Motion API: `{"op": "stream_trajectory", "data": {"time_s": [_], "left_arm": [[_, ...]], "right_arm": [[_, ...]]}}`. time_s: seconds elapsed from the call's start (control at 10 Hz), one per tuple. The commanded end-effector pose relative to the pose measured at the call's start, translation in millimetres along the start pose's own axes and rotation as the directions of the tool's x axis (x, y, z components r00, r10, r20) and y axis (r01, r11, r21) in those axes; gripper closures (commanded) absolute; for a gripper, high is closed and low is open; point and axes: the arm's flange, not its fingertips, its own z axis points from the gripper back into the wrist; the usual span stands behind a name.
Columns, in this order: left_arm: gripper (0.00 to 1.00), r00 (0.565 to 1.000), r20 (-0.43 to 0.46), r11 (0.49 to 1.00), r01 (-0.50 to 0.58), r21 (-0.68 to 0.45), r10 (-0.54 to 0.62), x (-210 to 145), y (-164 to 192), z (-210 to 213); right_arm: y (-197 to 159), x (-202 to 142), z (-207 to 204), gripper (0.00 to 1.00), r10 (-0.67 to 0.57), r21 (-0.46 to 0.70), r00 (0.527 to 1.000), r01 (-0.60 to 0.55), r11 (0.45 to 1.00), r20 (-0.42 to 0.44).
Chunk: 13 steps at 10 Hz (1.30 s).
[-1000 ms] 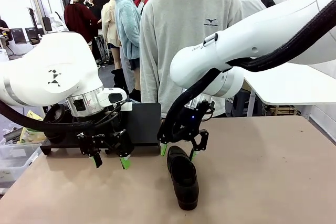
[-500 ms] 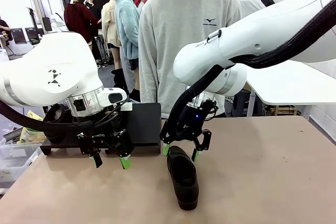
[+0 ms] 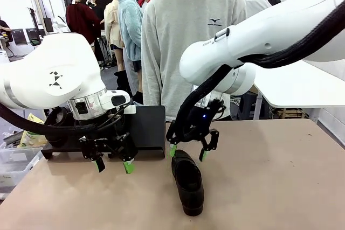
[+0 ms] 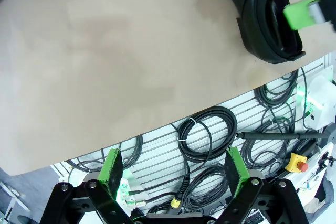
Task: Organize the shoes by placing them on the stand.
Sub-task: Place the Shoe from the middle of the table onto the Shoes Stand.
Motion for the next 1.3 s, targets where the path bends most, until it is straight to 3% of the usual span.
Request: {"op": "stream_trajectory", "data": {"time_s": [0.0,0.2,0.5,0.7,0.9,1.2], "left_arm": [[0.00,1.000,-0.005,1.000,0.005,-0.016,-0.005,-1.8,1.9,-0.9],[0.00,1.000,-0.005,1.000,0.005,-0.016,-0.005,-1.8,1.9,-0.9],[0.00,1.000,-0.005,1.000,0.005,-0.016,-0.005,-1.8,1.9,-0.9],[0.00,1.000,0.000,1.000,0.000,0.000,0.000,-0.1,0.1,-0.1],[0.00,0.988,0.126,0.994,-0.096,0.058,0.088,1.0,-34.2,-10.9],[0.00,0.938,0.181,0.954,-0.301,0.003,0.295,42.7,-79.8,-42.7]], "right_arm": [[-26.2,-14.5,38.8,0.00,0.072,-0.061,0.995,-0.068,0.996,0.064],[-79.5,-19.2,68.8,0.00,0.115,-0.100,0.991,-0.108,0.989,0.070],[-150.4,-15.7,80.3,0.00,0.190,-0.209,0.982,-0.185,0.960,0.004],[-166.0,-17.1,80.6,0.00,0.193,-0.183,0.981,-0.187,0.965,0.014],[-164.3,-15.4,84.6,0.00,0.167,-0.186,0.986,-0.164,0.969,0.002],[-164.3,-15.4,84.6,0.00,0.167,-0.186,0.986,-0.164,0.969,0.002]]}}
